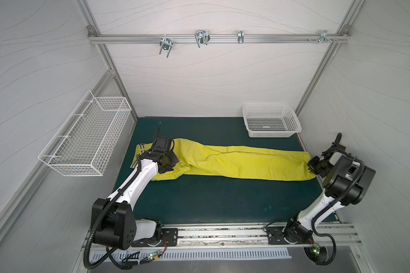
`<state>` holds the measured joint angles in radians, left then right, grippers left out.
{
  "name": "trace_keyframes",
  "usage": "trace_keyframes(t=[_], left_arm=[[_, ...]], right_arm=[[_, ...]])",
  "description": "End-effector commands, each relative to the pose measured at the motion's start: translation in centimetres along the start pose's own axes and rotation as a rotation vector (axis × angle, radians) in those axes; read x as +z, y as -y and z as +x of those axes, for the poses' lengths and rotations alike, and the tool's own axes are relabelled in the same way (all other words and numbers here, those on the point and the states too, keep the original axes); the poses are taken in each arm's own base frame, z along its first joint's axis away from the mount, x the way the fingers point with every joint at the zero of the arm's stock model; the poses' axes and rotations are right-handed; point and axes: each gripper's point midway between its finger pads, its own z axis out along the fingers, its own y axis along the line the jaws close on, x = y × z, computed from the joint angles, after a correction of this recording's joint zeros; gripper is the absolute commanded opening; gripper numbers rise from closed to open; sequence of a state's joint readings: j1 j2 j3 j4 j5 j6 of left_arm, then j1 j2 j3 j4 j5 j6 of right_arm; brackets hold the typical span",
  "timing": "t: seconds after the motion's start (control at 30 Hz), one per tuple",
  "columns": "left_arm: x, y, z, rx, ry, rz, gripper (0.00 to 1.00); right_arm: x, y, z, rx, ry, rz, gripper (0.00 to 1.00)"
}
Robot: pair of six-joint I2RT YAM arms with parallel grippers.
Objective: Roll up the long pants
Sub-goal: Fold the long pant at the center of the board.
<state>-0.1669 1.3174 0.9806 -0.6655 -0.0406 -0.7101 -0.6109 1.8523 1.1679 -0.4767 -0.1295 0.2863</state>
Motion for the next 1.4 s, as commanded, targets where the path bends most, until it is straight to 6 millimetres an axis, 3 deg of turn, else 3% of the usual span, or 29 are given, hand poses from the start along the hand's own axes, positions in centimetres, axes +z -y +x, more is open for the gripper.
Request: trace_keyframes(t=[0.0,0.17,0.27,0.53,0.87,1.0,1.17,1.37], left_arm=[[-0.1,0.1,-0.1,-0.004,0.006,0.001,0.0],[-0.3,-0.1,0.1,-0.003,0.007,0.005,0.0],[-0.4,-0.1,0.1,-0.004,0.01,0.005,0.0],[-0.3,-0.2,0.5,-0.015,-0.001,0.014,0.0],[-0.6,-0.1,0.6,-0.004,-0.003,0.021,0.0],[-0.7,0.0,0.6,0.01,-0.013,0.021,0.0],[-0.5,-0.4,0.8,0.015,-0.022,-0.003,0.0],[-0.7,-1.7,1.6,0.005,-0.031,-0.044,0.0]], right_arm=[[0.5,-0.2,0.6,0.014,-0.018,-0.023,0.0],[0.1,-0.4,0.7,0.015,-0.007,-0.036,0.0],[-1.2,-1.0,0.2,0.003,0.031,-0.047,0.0],[-7.3,-1.6,-2.4,-0.045,0.198,0.008,0.0],[-14.9,0.0,-5.5,0.017,0.396,0.034,0.0],[-16.9,0.6,-6.5,0.07,0.425,0.001,0.0],[-17.8,-1.8,-6.3,0.003,0.45,-0.048,0.0],[-18.4,-9.7,-3.8,-0.239,0.452,-0.109,0.0]])
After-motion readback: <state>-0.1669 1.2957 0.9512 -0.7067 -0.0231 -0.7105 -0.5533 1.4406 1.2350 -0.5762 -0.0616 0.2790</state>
